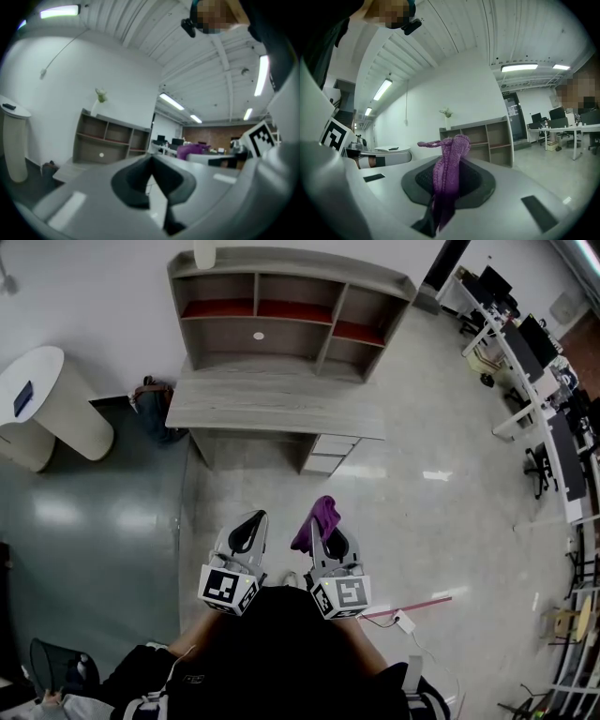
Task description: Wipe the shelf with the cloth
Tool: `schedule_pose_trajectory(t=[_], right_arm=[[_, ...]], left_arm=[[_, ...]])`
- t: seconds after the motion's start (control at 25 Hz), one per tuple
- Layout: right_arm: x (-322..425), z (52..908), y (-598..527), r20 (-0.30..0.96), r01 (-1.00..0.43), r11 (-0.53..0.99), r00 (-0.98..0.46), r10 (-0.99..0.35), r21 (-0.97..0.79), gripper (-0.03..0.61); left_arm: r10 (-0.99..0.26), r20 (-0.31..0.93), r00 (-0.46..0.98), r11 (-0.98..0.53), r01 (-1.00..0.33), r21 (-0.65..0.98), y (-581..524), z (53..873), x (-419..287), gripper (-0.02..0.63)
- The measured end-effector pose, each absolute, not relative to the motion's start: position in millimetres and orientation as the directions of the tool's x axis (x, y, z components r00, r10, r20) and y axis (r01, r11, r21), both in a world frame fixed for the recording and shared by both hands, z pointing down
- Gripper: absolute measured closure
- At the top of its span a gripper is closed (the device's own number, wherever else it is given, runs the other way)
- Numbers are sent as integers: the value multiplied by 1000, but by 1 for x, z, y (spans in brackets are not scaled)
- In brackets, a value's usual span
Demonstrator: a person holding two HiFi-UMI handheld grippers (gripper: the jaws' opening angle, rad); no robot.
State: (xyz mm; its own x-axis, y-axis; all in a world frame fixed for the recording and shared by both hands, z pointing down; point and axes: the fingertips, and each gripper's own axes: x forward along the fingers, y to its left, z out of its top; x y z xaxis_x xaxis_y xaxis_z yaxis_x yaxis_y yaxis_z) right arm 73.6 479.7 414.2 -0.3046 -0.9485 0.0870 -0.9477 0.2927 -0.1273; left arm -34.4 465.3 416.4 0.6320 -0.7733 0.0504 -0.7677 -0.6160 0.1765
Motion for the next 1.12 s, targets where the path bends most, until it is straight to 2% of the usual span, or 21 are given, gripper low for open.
schedule_pose_trajectory(t=[0.76,1.12], right_arm=[[136,425,484,89,-925,345,-361,-928,-157,529],[146,434,472,88,-912,367,-387,-918,-184,529]], left_arm=[[-797,79,598,-578,-795,185,475,426,32,609],[-815,104,570,-548,-817,179,469,432,42,609]])
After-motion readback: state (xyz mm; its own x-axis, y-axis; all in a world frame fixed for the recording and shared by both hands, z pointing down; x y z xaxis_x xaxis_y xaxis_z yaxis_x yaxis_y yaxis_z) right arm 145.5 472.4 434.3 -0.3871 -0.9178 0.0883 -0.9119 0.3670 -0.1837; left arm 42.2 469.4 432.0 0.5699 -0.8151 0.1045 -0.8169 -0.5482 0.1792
